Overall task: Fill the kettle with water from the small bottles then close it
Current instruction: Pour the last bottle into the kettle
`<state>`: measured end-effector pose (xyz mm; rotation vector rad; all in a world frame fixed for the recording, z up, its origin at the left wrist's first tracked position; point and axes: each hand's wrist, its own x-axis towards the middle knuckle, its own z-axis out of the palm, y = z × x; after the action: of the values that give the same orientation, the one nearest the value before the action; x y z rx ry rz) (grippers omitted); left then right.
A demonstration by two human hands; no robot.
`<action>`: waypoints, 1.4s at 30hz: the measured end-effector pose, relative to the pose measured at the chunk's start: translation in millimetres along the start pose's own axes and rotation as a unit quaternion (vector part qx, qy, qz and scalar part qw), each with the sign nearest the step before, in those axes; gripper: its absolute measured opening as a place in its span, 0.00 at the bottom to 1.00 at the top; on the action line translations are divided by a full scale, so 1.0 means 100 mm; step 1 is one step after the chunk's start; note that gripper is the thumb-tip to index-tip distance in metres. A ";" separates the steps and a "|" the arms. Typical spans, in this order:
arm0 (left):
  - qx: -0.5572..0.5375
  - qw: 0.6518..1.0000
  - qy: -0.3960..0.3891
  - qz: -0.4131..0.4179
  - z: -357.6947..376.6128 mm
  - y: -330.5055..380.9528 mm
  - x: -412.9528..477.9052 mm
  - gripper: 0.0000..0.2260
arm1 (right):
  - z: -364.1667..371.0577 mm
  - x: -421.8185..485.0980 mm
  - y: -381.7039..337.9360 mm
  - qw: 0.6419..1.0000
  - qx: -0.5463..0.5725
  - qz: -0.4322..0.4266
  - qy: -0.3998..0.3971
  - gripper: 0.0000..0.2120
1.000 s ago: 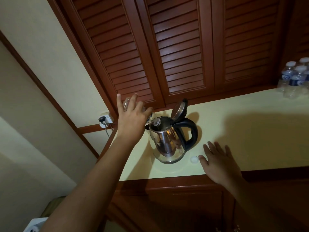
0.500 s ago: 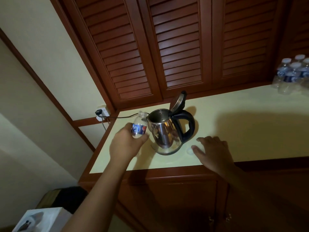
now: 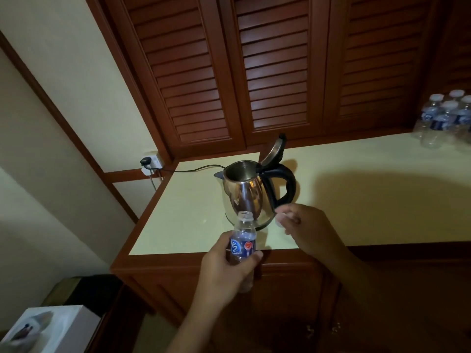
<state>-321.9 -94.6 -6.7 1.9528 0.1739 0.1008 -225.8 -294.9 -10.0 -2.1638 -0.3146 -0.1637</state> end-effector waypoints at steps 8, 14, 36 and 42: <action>-0.078 0.995 -0.055 0.024 0.21 0.08 0.00 0.19 | -0.07 -0.23 -0.44 0.975 0.218 0.042 0.023 0.13; -0.094 0.992 -0.087 0.022 0.22 0.06 0.01 0.19 | -0.17 -0.34 -0.42 0.964 0.264 0.040 -0.011 0.12; -0.238 0.903 -0.358 -0.001 0.33 0.49 0.28 0.19 | -0.91 -0.09 -0.40 0.983 -0.040 -0.176 -0.033 0.21; 0.044 0.945 -0.268 0.185 0.73 0.62 0.38 0.08 | -1.00 -0.05 0.09 0.960 -0.227 -0.165 0.007 0.26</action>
<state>-269.0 -177.4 22.8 2.0092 -0.5559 -0.1974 -228.3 -382.3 39.3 -2.5449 -0.6865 -0.4786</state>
